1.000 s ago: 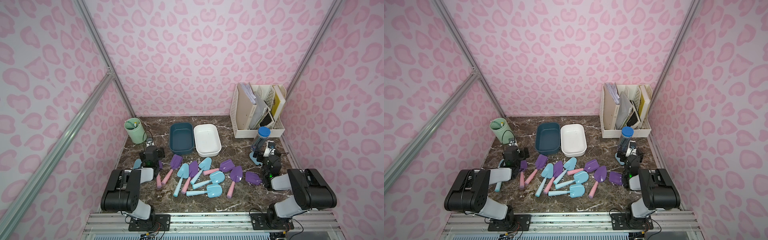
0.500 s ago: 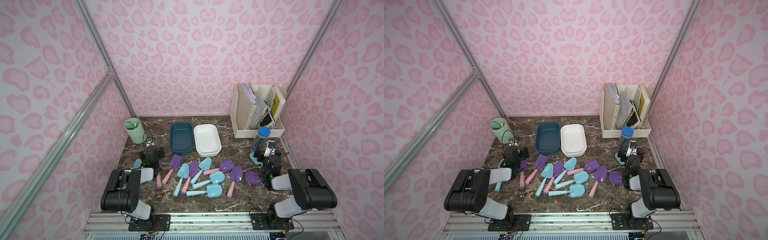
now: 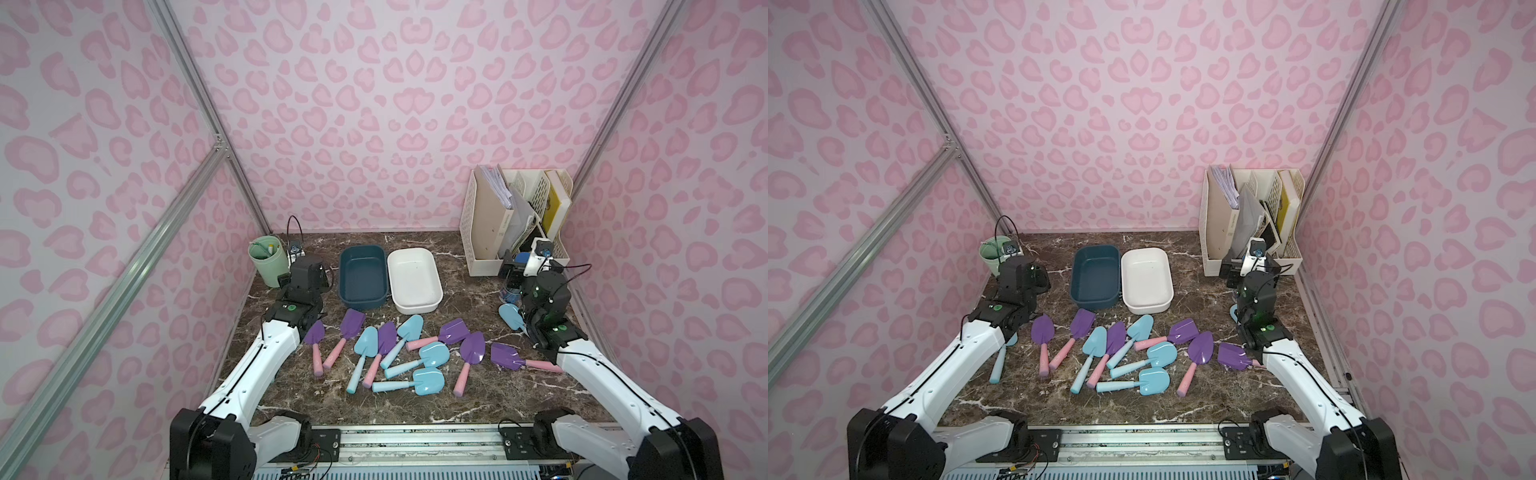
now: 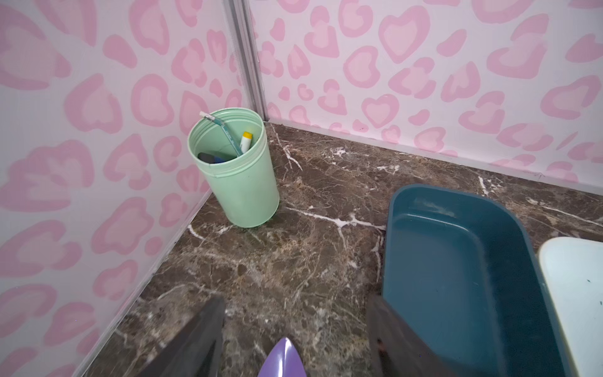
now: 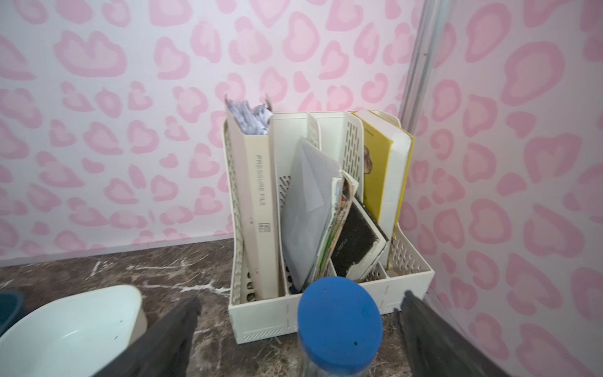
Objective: Sort the small shovels by color and place them into the storage box
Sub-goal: Pick up the shovel from the center of the board.
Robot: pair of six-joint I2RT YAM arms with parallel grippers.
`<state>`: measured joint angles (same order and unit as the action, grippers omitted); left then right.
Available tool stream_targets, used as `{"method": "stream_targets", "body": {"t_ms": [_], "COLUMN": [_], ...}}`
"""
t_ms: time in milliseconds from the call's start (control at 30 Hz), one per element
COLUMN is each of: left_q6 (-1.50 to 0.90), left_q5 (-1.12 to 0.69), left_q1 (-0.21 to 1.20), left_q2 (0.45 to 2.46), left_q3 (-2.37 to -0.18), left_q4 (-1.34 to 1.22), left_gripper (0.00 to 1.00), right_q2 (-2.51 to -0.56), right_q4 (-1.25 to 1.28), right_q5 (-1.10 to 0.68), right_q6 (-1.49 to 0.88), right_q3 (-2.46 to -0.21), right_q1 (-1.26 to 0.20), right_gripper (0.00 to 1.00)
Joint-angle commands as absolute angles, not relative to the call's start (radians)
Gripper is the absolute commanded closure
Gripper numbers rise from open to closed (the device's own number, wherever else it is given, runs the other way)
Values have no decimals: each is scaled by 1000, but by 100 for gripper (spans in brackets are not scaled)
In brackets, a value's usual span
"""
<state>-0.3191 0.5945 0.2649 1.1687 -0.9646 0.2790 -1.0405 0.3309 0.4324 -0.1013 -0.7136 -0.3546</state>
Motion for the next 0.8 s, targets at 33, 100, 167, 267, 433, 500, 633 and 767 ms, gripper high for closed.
{"method": "stream_targets", "body": {"t_ms": [33, 100, 167, 267, 433, 500, 633, 767], "left_q6": [-473, -528, -572, -607, -614, -623, -637, -631], "left_q5": [705, 677, 628, 572, 425, 371, 313, 231], "left_q1": [379, 410, 422, 432, 433, 434, 434, 434], "left_q2": [1140, 1121, 1097, 1059, 1016, 1026, 1081, 1168], "left_q3": [-1048, -1080, -1092, -1094, -1061, -1038, -975, -917], "left_q4": [699, 804, 881, 971, 1044, 1067, 1073, 1011], "left_gripper": [29, 30, 30, 31, 32, 32, 32, 32], "right_q2": [-989, -975, -957, -930, -941, -969, -1018, -1041], "right_q4": [-18, -115, -199, -289, -373, -398, -421, -413], "right_q5": [471, 492, 485, 405, 293, 264, 208, 177], "right_q6": [-167, -208, -292, -413, -536, -562, -584, -592], "right_q3": [-817, -864, -902, -927, -929, -930, -920, -897], "right_q1": [-470, -526, -558, -576, -609, -626, -642, -652], "right_gripper": [1, 1, 1, 1, 5, 5, 8, 9]}}
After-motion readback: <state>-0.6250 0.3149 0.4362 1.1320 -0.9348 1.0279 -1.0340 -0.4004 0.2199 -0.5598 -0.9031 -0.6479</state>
